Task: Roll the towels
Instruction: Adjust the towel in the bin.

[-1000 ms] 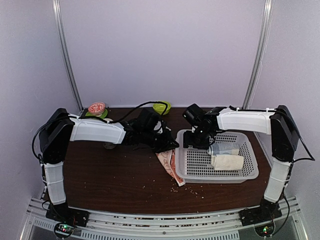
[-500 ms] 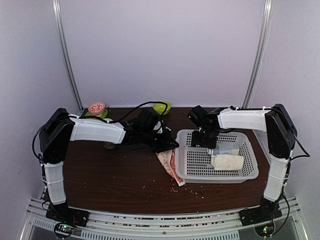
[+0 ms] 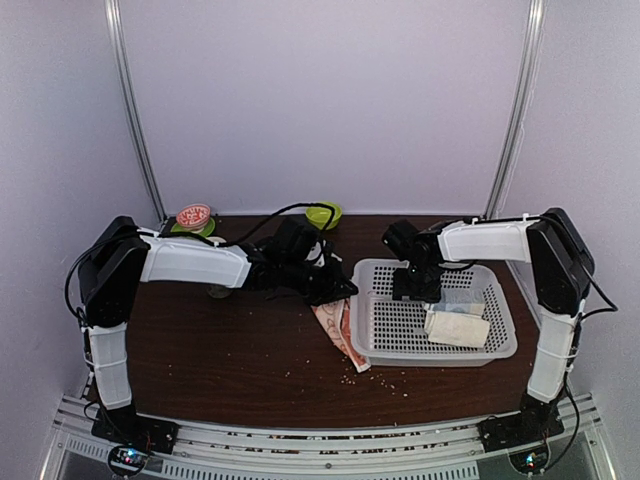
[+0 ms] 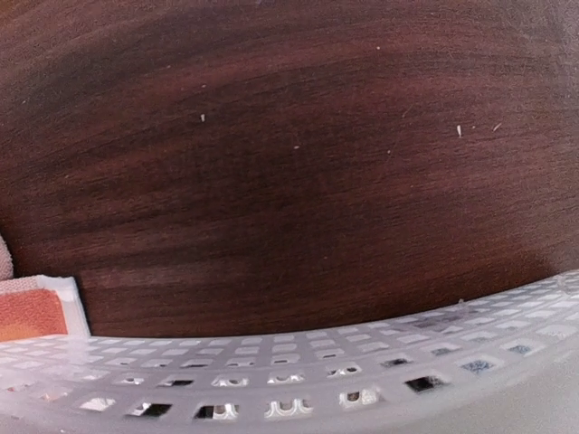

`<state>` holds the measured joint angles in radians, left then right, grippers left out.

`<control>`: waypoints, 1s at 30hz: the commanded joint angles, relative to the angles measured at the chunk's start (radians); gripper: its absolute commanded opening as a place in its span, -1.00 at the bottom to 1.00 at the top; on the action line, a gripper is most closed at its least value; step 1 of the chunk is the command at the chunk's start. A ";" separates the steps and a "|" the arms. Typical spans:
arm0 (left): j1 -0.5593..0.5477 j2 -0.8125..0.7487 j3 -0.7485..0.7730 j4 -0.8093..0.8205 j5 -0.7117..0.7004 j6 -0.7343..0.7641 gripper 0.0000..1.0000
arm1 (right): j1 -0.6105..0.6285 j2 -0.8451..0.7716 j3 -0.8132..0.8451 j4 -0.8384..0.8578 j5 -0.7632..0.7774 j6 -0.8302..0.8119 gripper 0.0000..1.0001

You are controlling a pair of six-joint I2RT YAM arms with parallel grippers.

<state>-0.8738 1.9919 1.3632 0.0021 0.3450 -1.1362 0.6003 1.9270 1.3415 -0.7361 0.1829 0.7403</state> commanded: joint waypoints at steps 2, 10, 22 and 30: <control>0.019 0.035 -0.027 -0.040 -0.039 0.023 -1.00 | -0.029 -0.030 -0.041 -0.033 0.043 -0.013 0.33; 0.018 0.035 -0.027 -0.038 -0.038 0.021 -1.00 | -0.023 -0.088 0.017 -0.026 -0.072 -0.029 0.39; 0.018 0.037 -0.023 -0.034 -0.034 0.020 -1.00 | 0.010 -0.345 -0.039 -0.142 -0.174 -0.078 0.45; 0.017 0.037 -0.012 -0.028 -0.027 0.015 -0.93 | 0.013 -0.645 -0.227 -0.174 -0.228 -0.091 0.44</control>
<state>-0.8692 1.9957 1.3632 0.0128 0.3523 -1.1374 0.6102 1.3922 1.1801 -0.8776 -0.0044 0.6552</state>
